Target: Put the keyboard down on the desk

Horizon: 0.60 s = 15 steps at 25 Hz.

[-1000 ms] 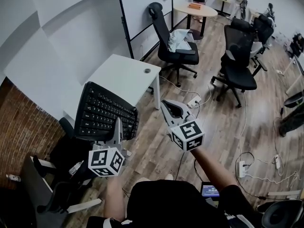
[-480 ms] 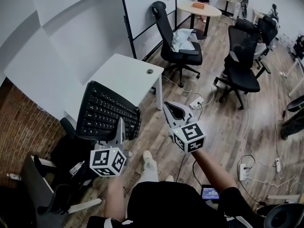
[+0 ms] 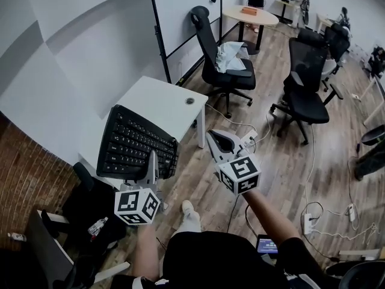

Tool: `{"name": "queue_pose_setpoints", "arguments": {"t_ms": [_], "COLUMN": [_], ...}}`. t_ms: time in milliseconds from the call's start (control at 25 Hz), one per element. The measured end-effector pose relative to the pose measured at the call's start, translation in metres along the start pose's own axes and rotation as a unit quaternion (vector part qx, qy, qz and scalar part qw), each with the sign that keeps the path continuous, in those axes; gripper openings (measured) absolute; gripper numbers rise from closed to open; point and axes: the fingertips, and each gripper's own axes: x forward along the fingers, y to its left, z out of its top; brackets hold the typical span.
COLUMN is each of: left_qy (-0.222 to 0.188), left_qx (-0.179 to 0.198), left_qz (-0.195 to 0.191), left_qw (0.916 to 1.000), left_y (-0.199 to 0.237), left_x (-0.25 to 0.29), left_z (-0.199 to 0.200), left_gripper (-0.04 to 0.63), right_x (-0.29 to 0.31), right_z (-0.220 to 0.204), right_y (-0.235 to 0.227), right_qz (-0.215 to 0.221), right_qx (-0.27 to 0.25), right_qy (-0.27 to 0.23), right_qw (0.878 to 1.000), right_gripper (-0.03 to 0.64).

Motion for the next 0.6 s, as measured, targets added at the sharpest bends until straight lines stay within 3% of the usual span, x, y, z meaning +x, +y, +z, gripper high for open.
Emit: {"name": "queue_pose_setpoints", "arguments": {"t_ms": [400, 600], "left_qy": [0.004, 0.005], "left_qx": [-0.01, -0.007], "left_qz": [-0.002, -0.002], "left_qw": [0.9999, 1.0], "left_y": [0.061, 0.083], "left_x": [0.078, 0.093], "left_z": [0.011, 0.005], "left_gripper": [0.087, 0.087], "right_x": [0.095, 0.121], "right_z": [0.013, 0.007], "right_y": [-0.025, -0.024], "right_qz": [-0.001, -0.002], "right_qx": [0.0, -0.002], "right_qy": [0.01, 0.008], "right_qw": [1.0, 1.0], "right_gripper": [0.041, 0.041]}}
